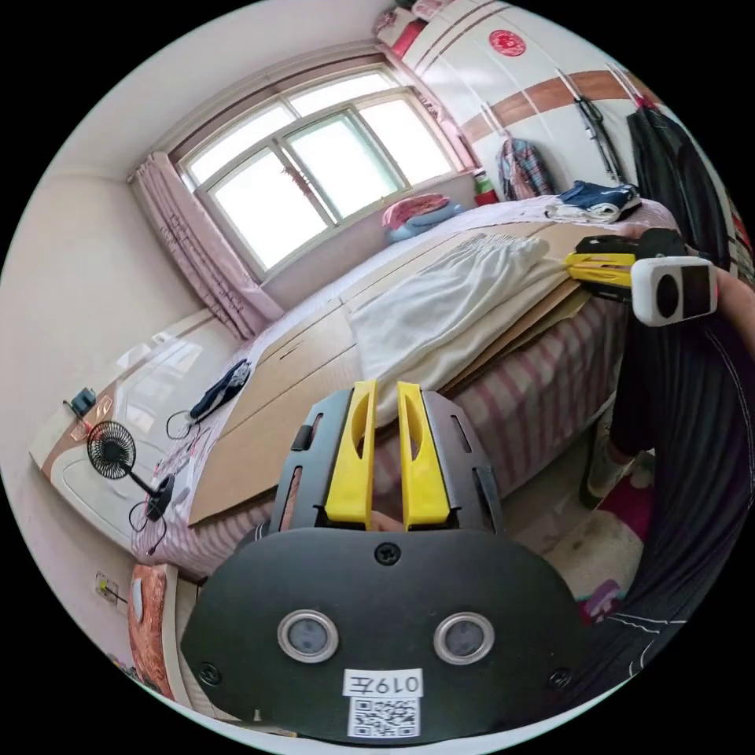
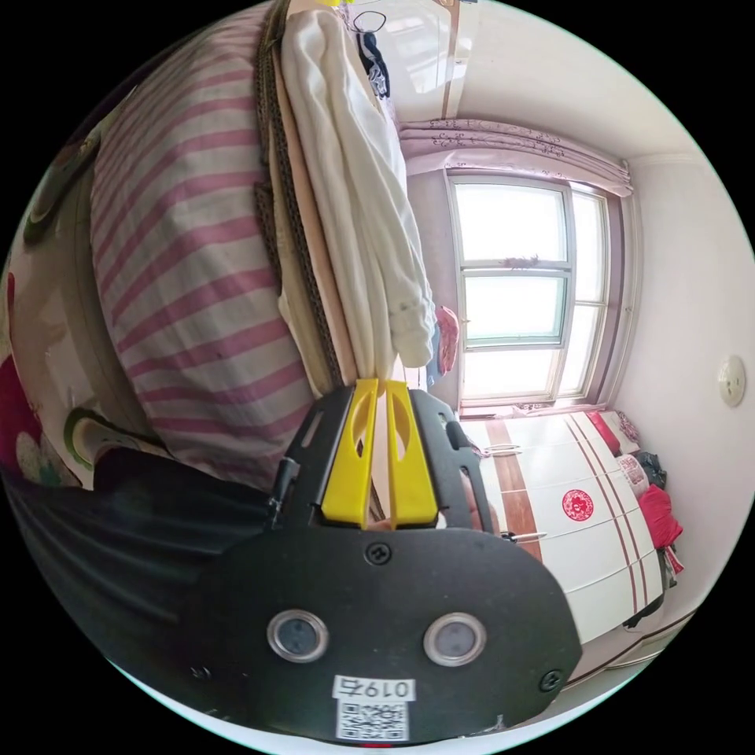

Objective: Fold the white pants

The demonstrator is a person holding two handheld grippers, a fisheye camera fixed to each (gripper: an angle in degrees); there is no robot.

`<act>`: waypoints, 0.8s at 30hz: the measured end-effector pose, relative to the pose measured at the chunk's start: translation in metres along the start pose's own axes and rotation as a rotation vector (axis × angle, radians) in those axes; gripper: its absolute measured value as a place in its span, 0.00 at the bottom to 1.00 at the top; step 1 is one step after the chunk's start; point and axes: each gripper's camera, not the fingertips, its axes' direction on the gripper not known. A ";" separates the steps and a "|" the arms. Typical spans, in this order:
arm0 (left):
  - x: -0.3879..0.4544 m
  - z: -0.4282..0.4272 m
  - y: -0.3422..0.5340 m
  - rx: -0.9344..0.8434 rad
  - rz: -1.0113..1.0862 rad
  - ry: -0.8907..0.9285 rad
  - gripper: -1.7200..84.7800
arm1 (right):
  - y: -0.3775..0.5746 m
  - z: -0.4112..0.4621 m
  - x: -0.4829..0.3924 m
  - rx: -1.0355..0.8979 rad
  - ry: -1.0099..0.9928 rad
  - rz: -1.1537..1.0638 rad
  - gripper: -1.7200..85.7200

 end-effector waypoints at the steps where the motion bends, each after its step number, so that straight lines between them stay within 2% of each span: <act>1: -0.009 0.003 0.004 -0.019 -0.012 0.004 0.05 | 0.001 0.002 0.001 0.000 0.000 0.000 0.02; 5: -0.057 0.016 0.020 -0.064 -0.118 0.093 0.08 | 0.004 0.008 0.003 -0.002 0.011 -0.004 0.02; 9: -0.097 0.035 0.026 -0.065 -0.311 0.339 0.08 | 0.006 0.012 0.001 -0.005 0.039 -0.023 0.02; 14: -0.116 0.054 0.033 -0.097 -0.377 0.372 0.09 | 0.009 0.019 0.003 -0.011 0.051 -0.034 0.02; 17: -0.123 0.057 0.035 -0.078 -0.347 0.382 0.08 | 0.011 0.023 0.004 -0.012 0.055 -0.039 0.02; 24: -0.111 0.064 0.020 -0.105 -0.095 0.368 0.07 | 0.017 0.030 0.008 -0.012 0.061 -0.042 0.02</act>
